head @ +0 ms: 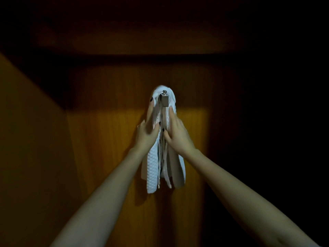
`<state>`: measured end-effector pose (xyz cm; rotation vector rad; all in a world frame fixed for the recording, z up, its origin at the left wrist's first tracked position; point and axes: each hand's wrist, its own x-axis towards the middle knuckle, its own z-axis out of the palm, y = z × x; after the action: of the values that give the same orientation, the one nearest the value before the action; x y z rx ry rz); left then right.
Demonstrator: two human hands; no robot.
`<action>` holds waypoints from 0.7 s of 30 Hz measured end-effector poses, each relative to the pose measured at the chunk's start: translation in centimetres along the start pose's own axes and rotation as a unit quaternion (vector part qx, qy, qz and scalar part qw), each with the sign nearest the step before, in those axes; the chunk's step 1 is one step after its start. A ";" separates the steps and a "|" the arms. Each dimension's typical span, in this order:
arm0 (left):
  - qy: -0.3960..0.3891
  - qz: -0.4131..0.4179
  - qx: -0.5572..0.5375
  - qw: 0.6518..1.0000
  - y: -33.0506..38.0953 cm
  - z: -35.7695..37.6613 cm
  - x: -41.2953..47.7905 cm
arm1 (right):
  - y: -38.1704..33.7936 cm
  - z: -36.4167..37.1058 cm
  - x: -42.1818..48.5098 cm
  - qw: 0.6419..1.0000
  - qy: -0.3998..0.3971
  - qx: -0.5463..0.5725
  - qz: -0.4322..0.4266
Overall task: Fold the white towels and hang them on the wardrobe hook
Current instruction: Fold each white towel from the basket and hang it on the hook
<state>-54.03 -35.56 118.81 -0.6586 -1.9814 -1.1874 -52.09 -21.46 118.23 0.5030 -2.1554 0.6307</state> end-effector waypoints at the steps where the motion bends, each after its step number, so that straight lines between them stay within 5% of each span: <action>1: -0.008 -0.028 -0.001 1.000 -0.5 0.1 -0.4 | 0.1 0.0 -0.4 1.000 -0.005 -0.009 0.003; 4: -0.030 -0.038 0.078 0.996 -0.7 -0.7 -1.5 | 0.2 -0.7 -1.6 0.997 -0.019 -0.073 -0.008; 12: -0.086 0.091 0.297 0.947 0.5 -4.8 -8.0 | -2.9 -2.4 -8.4 0.976 -0.064 -0.199 0.063; 21: -0.245 0.228 0.319 0.887 5.8 -2.3 -21.9 | -8.4 -7.9 -27.3 0.925 -0.184 -0.298 0.147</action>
<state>-35.76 -36.39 105.21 -1.0508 -2.2599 -0.0477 -26.75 -19.70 102.96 -0.0447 -2.6510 -0.0022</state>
